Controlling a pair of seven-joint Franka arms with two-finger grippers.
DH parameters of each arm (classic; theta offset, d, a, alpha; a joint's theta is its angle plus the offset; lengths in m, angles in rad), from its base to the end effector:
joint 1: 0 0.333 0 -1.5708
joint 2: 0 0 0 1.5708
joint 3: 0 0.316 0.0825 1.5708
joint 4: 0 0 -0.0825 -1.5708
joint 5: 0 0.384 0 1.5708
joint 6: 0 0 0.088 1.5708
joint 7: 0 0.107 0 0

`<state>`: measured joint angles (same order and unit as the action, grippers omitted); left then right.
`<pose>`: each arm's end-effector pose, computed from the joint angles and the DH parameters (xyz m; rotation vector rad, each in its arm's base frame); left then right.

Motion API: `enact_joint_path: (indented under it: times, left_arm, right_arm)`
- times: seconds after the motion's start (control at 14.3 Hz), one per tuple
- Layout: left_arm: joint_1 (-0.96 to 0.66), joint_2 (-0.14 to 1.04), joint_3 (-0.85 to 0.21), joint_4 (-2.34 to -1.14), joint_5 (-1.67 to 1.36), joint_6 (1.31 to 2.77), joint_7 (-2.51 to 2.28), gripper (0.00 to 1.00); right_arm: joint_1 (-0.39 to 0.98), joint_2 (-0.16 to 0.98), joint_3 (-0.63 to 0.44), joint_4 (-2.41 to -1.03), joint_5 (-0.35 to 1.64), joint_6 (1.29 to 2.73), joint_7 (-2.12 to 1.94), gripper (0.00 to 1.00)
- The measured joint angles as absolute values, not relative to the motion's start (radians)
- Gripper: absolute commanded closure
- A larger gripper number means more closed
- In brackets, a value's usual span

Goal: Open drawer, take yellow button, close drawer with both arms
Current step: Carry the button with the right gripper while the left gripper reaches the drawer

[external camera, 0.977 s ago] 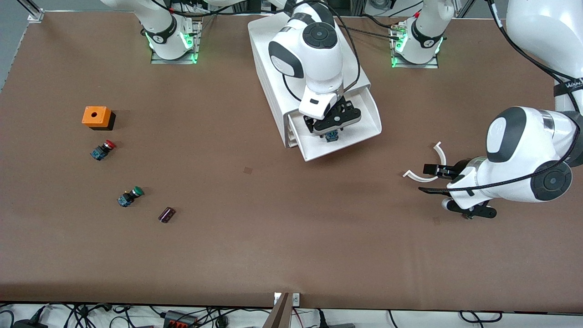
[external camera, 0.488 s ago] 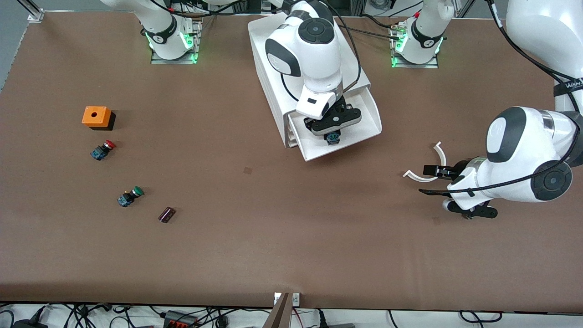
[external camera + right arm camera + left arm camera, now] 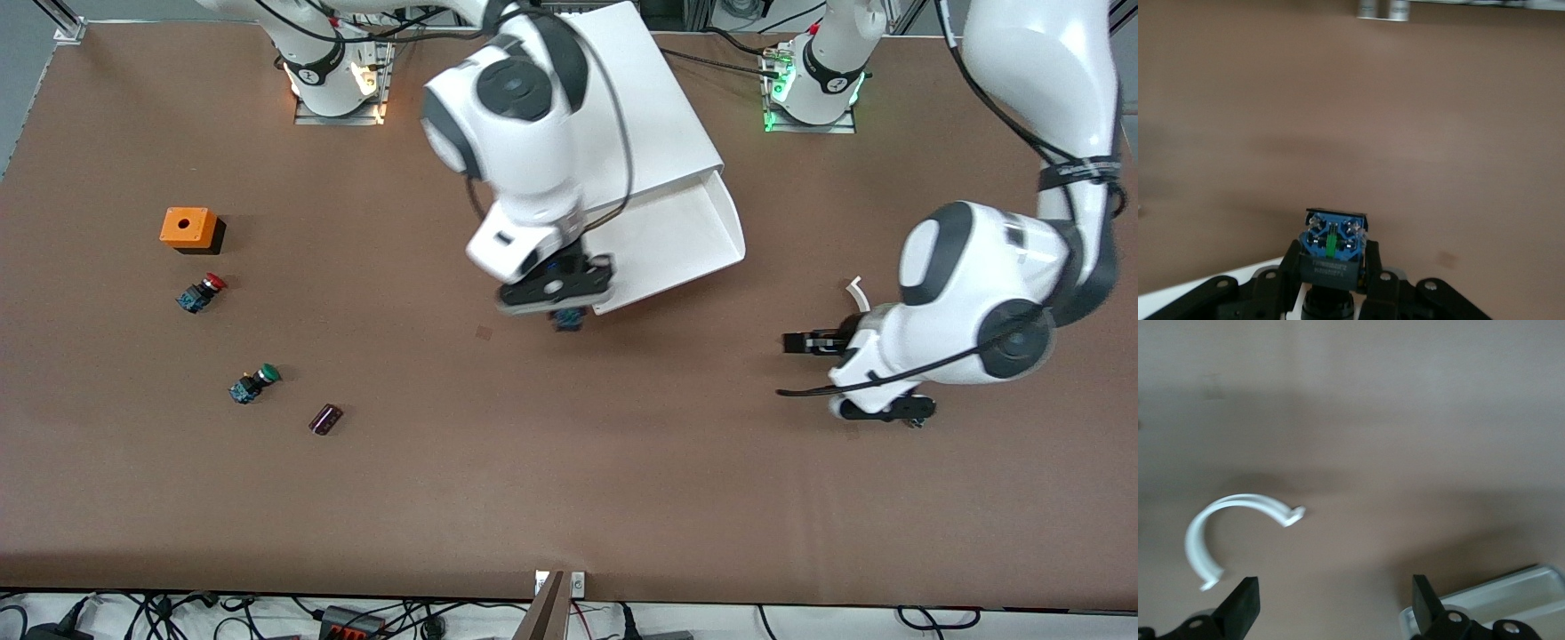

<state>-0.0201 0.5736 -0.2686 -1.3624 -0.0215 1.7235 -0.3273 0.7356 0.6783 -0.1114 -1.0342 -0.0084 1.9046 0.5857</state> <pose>0.6719 -0.1644 0.3816 3.0164 0.1073 -0.3562 0.6008 0.4667 0.4685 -3.0742 -0.1105 -0.3150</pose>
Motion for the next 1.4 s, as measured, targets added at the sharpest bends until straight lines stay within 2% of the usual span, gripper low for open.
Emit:
enact_joint_path:
  times: [0.21,0.35,0.56,0.77,1.05,1.26,1.4]
  left_arm:
    - [-0.035,0.563,-0.308,-1.484,-0.016,1.916,-0.393,0.00]
    - [-0.031,0.548,-0.340,-1.554,-0.016,1.985,-0.488,0.00]
    - [-0.031,0.523,-0.404,-1.613,-0.016,2.016,-0.643,0.00]
    - [-0.027,0.497,-0.459,-1.660,-0.016,2.018,-0.747,0.00]
    - [0.005,0.462,-0.552,-1.747,-0.016,2.021,-0.824,0.00]
    - [0.070,0.443,-0.629,-1.788,-0.022,2.024,-0.843,0.00]
    - [0.159,0.436,-0.722,-1.818,-0.022,2.024,-0.845,0.00]
  right_arm:
    - [0.605,0.675,-0.113,-1.066,0.064,1.838,0.448,1.00]
    - [0.538,0.671,-0.114,-1.099,0.129,1.826,0.394,1.00]
    - [0.461,0.654,-0.115,-1.193,0.140,1.813,0.284,1.00]
    - [0.372,0.623,-0.117,-1.350,0.141,1.822,0.128,1.00]
    - [0.297,0.570,-0.117,-1.505,0.144,1.883,-0.014,1.00]
    - [0.304,0.522,-0.105,-1.649,0.144,2.033,-0.031,1.00]
    - [0.310,0.501,-0.101,-1.743,0.144,2.108,-0.053,1.00]
